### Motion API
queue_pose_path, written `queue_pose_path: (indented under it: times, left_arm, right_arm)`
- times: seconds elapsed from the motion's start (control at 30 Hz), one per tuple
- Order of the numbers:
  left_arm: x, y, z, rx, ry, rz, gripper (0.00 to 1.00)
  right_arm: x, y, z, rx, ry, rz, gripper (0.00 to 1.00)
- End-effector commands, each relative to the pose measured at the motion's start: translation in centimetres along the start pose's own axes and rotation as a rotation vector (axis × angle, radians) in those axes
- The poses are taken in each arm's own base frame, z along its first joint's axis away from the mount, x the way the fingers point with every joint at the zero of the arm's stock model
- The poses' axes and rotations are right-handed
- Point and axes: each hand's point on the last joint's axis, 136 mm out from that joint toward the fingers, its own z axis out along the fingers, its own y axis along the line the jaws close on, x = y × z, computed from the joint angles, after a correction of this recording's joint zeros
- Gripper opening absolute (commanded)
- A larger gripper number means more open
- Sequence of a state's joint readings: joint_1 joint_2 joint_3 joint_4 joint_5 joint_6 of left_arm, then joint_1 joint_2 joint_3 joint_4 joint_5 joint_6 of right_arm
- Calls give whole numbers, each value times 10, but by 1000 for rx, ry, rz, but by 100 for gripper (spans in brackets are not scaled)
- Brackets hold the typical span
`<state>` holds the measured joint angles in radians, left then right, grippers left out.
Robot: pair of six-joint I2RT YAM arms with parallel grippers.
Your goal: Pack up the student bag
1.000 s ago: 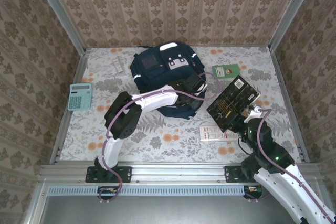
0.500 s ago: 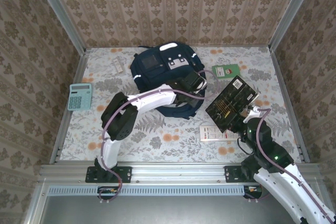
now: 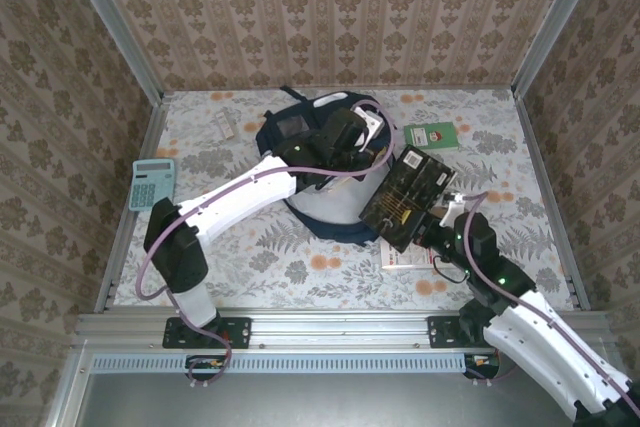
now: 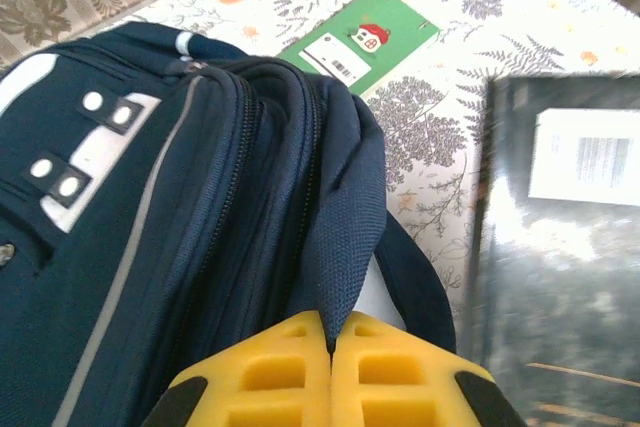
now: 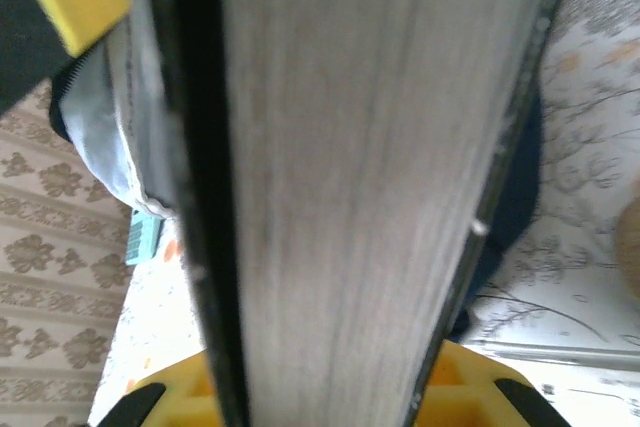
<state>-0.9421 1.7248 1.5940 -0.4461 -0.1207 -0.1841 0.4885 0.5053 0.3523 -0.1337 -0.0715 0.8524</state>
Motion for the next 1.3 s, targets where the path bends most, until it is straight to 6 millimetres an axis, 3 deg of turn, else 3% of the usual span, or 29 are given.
queue_pose_path:
  times: [0.0, 0.17, 0.4, 0.53, 0.67, 0.97, 1.03, 1.1, 1.27]
  left_arm:
    - [-48, -1, -44, 4, -157, -43, 0]
    - [-61, 5, -57, -29, -190, -47, 0]
    - [-67, 15, -49, -49, -191, -73, 0]
    - [-71, 15, -45, -32, -191, -82, 0]
    - [-73, 11, -42, -14, -188, -85, 0]
    - [-67, 4, -39, 18, -181, -90, 0]
    - [-65, 4, -38, 16, -176, -89, 0]
    - [-62, 4, -37, 17, -172, -89, 0]
    - [-56, 10, -35, 2, -163, -88, 0]
  right_arm:
    - [-23, 44, 7, -217, -76, 72, 1]
    - [-31, 48, 34, -241, -95, 159, 0]
    - [-33, 48, 89, -223, -65, 306, 0]
    - [-44, 41, 114, -187, -126, 373, 0]
    - [-56, 53, 139, -237, -162, 420, 0]
    - [-67, 47, 228, -225, -212, 530, 3]
    - [-62, 48, 251, -205, -176, 525, 11]
    - [-54, 53, 265, -201, -122, 510, 32]
    - [-36, 44, 256, -109, -61, 431, 67]
